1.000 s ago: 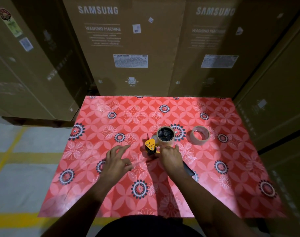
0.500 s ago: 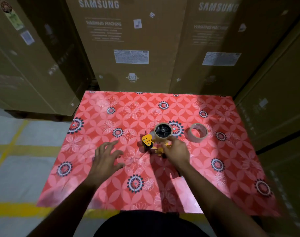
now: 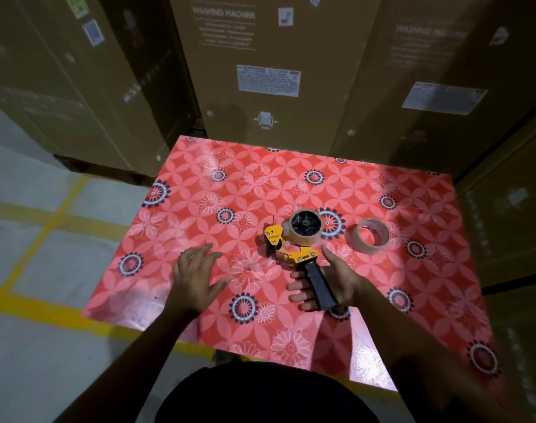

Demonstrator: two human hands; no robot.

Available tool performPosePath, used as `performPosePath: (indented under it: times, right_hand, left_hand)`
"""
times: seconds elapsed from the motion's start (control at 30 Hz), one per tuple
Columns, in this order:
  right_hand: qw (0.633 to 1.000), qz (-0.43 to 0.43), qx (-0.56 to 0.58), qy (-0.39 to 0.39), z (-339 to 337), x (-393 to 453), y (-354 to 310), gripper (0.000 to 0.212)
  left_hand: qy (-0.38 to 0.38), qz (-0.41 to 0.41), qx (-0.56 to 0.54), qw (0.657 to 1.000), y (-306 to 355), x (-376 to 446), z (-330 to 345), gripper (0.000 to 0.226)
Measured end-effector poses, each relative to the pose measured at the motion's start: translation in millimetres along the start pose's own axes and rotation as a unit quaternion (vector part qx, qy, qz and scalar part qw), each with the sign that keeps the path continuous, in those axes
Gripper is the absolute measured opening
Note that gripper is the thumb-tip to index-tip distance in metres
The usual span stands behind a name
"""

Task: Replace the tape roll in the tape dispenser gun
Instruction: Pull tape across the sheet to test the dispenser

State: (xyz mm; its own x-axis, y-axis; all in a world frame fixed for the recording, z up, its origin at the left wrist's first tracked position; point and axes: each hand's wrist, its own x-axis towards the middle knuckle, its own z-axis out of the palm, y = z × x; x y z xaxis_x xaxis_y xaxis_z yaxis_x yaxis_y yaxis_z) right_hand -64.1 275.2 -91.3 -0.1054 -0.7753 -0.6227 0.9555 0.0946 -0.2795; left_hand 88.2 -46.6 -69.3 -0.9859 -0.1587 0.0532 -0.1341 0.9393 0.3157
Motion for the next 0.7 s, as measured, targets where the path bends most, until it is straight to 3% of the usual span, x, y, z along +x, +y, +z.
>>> performPosePath:
  times: [0.13,0.4,0.57,0.7]
  right_hand:
    - [0.995,-0.006,0.040,-0.094,3.1,8.2,9.7,0.118]
    - [0.985,-0.042,0.129,-0.105,15.7,33.0,20.4,0.121]
    - [0.995,-0.022,0.068,-0.072,39.0,31.0,7.6,0.066]
    - [0.996,-0.022,-0.063,0.051,59.7,14.3,-9.2,0.057]
  left_hand:
    - [-0.001,-0.038,0.014,0.999,-16.7,-19.1,3.8,0.060]
    - [0.045,-0.036,0.038,0.998,-44.2,-55.4,8.6,0.056]
    - [0.041,-0.033,0.020,0.998,-45.6,-46.9,8.3,0.063]
    - [-0.009,-0.083,-0.155,0.984,-29.3,-24.7,-9.0,0.048]
